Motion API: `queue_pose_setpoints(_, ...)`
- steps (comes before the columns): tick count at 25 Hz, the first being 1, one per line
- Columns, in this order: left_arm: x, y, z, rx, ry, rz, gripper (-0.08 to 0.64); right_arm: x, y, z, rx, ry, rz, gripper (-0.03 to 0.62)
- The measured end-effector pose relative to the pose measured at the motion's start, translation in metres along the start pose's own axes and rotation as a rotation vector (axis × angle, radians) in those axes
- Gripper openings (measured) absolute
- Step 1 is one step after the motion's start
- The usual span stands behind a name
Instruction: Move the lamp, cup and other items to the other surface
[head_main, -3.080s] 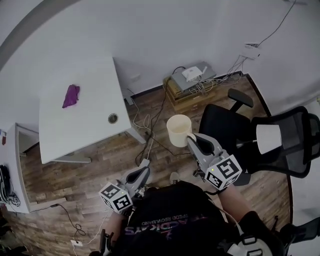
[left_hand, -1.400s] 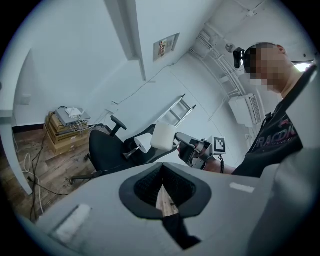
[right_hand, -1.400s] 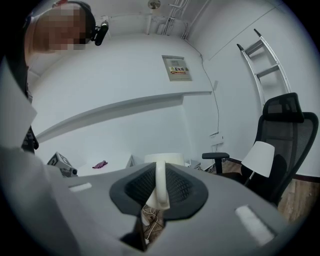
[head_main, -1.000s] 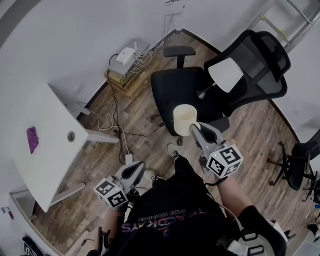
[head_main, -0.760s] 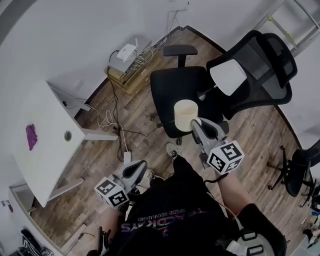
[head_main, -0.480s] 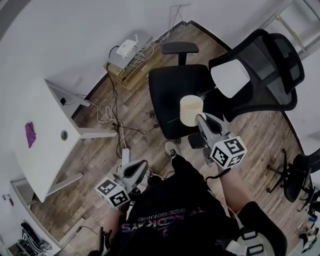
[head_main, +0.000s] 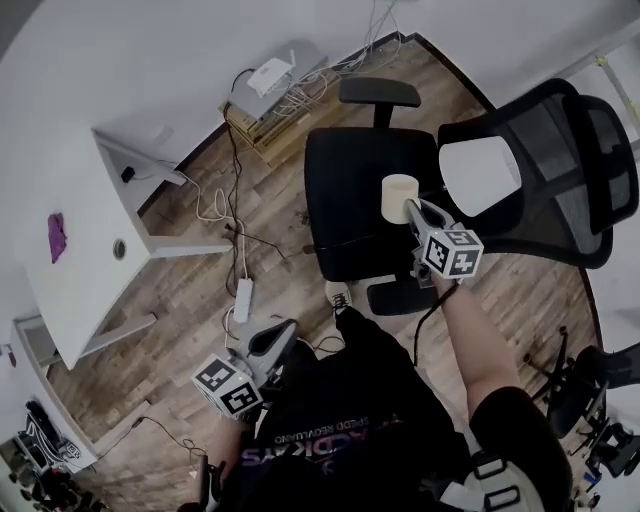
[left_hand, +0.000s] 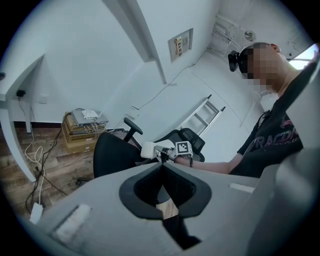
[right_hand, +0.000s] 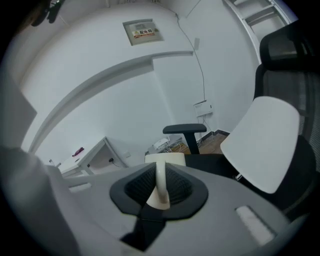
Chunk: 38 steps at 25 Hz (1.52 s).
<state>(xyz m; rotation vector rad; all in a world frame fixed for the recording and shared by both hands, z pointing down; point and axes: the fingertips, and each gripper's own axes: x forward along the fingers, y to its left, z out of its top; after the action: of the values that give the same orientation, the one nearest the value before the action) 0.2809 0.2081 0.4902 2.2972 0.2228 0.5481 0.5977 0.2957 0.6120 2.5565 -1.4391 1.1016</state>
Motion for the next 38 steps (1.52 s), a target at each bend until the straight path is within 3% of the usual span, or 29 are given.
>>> queue_pose_setpoints(8, -0.019, 0.015, -0.024, -0.098, -0.019, 0.2, -0.002, 0.119, -0.066, -0.039, 0.012, 0.162, -0.061, 0.051)
queue_pose_setpoints(13, -0.028, 0.022, -0.037, -0.139, 0.015, 0.28, -0.002, 0.159, -0.091, -0.067, 0.051, 0.234, -0.144, 0.051)
queue_pose_setpoints(24, -0.019, 0.034, -0.044, -0.156, 0.071, 0.27, 0.0, 0.164, -0.096, -0.097, 0.14, 0.217, -0.161, 0.051)
queue_pose_setpoints(27, -0.018, 0.037, -0.046, -0.155, 0.064, 0.254, -0.002, 0.153, -0.091, -0.12, 0.101, 0.277, -0.146, 0.052)
queue_pose_setpoints(29, -0.017, 0.039, -0.047, -0.152, 0.058, 0.245, 0.0, 0.146, -0.088, -0.134, 0.077, 0.323, -0.133, 0.089)
queue_pose_setpoints(33, -0.03, 0.042, -0.04, -0.15, 0.041, 0.23, -0.001, 0.133, -0.081, -0.155, 0.099, 0.408, -0.125, 0.107)
queue_pose_setpoints(38, -0.058, 0.049, -0.034, -0.162, -0.001, 0.211, -0.002, 0.115, -0.064, -0.174, 0.037, 0.579, -0.128, 0.114)
